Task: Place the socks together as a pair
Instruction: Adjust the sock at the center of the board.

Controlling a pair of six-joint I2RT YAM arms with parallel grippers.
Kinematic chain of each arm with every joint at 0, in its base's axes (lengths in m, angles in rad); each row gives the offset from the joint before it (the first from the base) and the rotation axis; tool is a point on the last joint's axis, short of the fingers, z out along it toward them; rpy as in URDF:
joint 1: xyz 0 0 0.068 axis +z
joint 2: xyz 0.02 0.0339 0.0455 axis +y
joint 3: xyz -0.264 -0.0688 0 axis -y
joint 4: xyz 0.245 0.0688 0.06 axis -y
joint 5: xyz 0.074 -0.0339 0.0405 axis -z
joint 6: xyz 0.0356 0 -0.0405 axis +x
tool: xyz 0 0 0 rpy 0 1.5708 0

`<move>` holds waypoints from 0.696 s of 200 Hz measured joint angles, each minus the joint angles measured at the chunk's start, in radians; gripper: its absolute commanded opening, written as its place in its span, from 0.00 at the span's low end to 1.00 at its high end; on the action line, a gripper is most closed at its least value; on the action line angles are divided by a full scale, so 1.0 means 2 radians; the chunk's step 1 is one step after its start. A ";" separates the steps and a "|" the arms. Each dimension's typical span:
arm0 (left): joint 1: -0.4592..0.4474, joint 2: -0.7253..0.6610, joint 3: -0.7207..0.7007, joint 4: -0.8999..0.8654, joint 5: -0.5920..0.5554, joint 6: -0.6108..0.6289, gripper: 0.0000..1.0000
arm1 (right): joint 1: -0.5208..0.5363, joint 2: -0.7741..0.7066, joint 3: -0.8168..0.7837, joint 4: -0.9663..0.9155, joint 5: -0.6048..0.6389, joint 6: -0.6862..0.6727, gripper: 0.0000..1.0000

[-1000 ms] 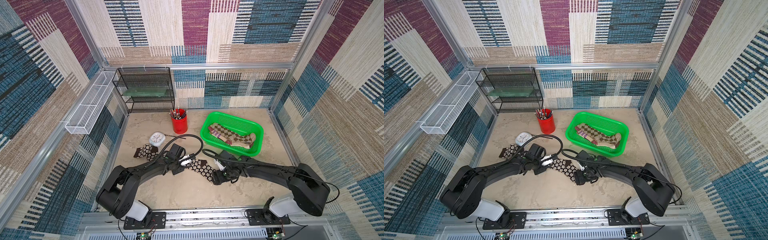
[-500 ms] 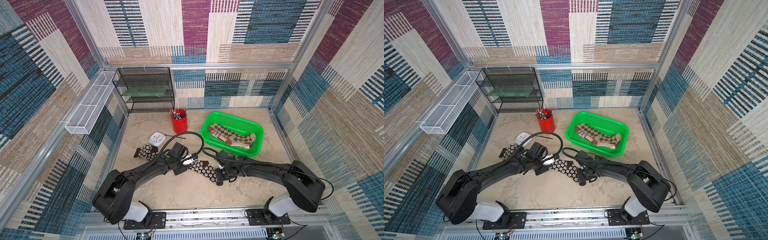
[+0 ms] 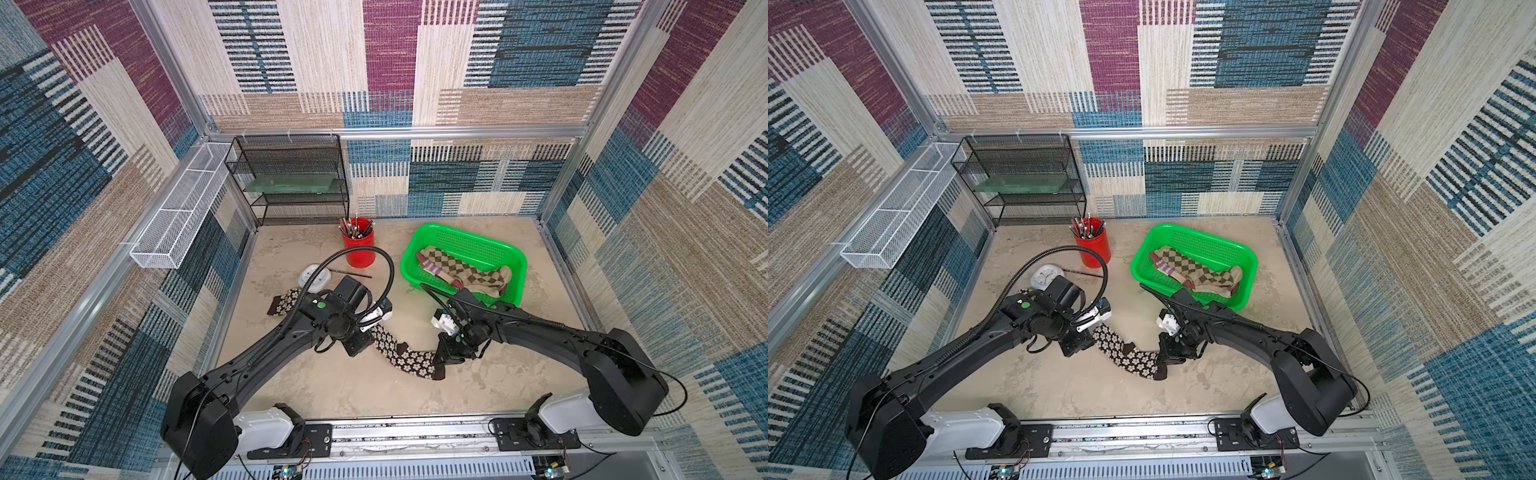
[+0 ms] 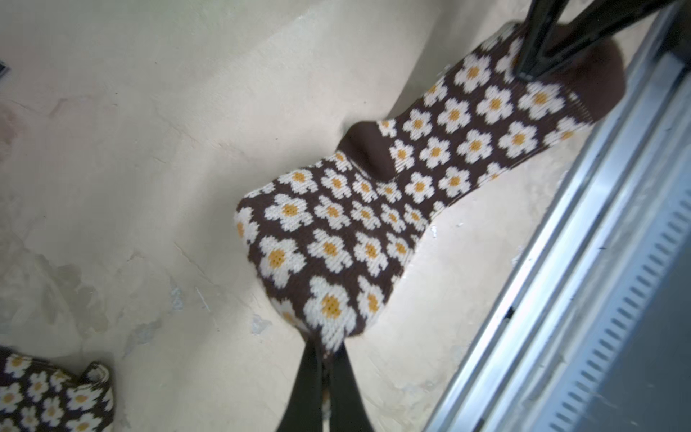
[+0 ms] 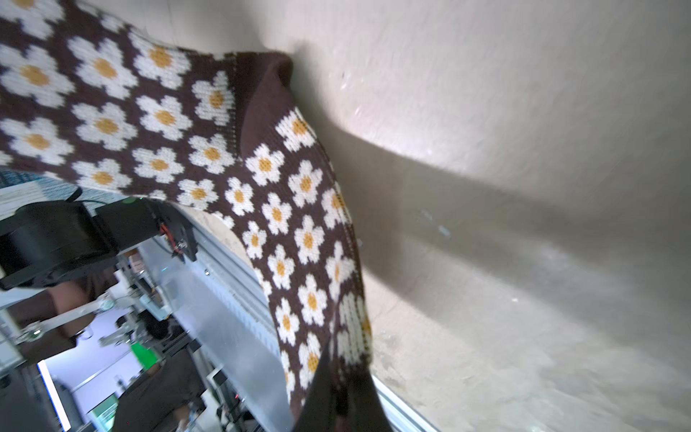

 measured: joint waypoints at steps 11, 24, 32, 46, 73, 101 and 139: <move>0.000 0.032 0.028 -0.019 0.012 -0.008 0.00 | -0.010 0.010 0.000 -0.009 -0.013 -0.004 0.14; 0.000 0.072 0.054 -0.043 0.023 -0.018 0.00 | -0.028 0.019 -0.001 -0.013 -0.023 -0.007 0.15; 0.000 0.092 0.068 -0.058 0.033 -0.026 0.00 | -0.045 0.023 -0.004 -0.012 -0.027 -0.009 0.16; 0.000 0.120 0.090 -0.080 0.048 -0.037 0.00 | -0.078 0.031 -0.007 -0.012 -0.029 -0.009 0.21; 0.001 0.159 0.126 -0.122 0.071 -0.060 0.00 | -0.122 0.033 0.013 -0.013 -0.016 -0.013 0.43; 0.007 0.164 0.141 -0.154 0.093 -0.078 0.00 | -0.120 0.006 0.044 -0.016 0.028 -0.028 0.54; 0.020 0.164 0.147 -0.168 0.135 -0.102 0.00 | -0.033 -0.086 0.036 -0.007 0.089 -0.045 0.60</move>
